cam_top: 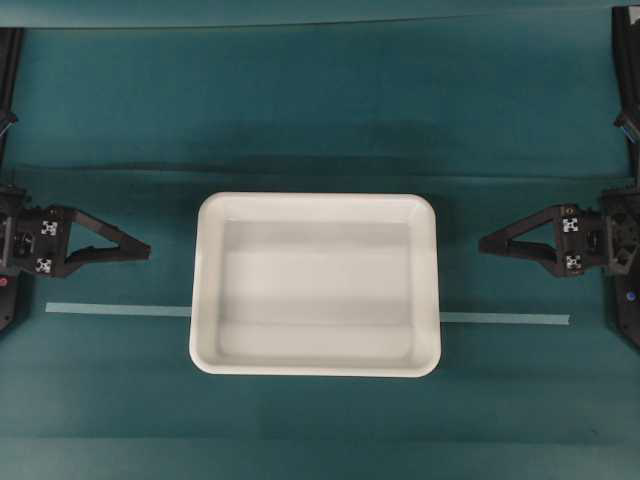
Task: Lift the white case with both hands.
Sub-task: 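Move both grippers inward toward the short sides of the white tray, then lower both open grippers onto the left and right tray rims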
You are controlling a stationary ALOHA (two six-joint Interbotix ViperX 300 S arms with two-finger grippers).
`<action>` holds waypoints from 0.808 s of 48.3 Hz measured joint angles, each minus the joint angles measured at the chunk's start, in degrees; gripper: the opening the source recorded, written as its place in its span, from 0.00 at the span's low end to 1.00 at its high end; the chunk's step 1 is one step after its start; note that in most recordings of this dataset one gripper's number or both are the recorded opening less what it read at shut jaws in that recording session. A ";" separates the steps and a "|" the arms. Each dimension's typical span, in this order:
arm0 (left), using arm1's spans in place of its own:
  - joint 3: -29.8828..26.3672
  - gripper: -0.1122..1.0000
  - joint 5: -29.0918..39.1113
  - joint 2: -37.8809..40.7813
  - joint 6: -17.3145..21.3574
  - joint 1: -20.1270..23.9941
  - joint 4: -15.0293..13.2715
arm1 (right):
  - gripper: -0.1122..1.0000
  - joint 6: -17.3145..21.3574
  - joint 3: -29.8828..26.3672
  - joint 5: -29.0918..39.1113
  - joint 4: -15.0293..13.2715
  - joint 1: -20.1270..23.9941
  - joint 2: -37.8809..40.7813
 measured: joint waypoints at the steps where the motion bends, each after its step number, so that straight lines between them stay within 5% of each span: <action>1: -0.09 0.28 0.18 0.09 0.00 0.00 0.00 | 0.82 0.00 0.00 0.00 0.00 0.00 0.00; 4: 0.00 0.44 0.88 0.70 0.00 0.00 0.09 | 0.89 0.00 0.09 0.00 0.09 0.00 0.26; 10: 0.00 0.78 2.55 2.46 -0.09 0.00 0.00 | 0.87 0.09 0.26 0.00 0.00 0.00 2.02; 15: 0.26 0.96 2.72 3.96 -0.18 0.00 0.09 | 0.87 0.09 0.79 -0.09 0.09 0.00 4.13; 39: 4.48 0.97 -4.57 12.48 -0.18 0.70 0.09 | 0.88 1.85 3.25 -9.05 2.55 3.43 19.86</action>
